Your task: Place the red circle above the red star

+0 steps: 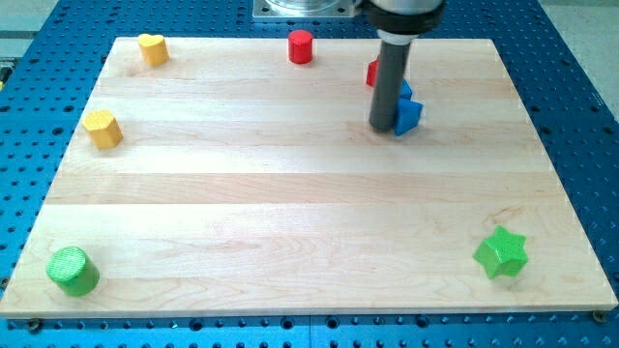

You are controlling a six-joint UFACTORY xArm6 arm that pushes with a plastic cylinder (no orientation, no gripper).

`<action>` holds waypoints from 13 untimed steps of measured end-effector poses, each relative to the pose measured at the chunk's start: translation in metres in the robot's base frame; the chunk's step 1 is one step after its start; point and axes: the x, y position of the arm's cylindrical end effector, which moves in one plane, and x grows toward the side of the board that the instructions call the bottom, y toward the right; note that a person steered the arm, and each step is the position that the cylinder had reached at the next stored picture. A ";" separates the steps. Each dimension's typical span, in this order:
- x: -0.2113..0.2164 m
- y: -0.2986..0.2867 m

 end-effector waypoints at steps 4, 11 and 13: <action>-0.114 -0.164; -0.174 -0.040; -0.170 -0.046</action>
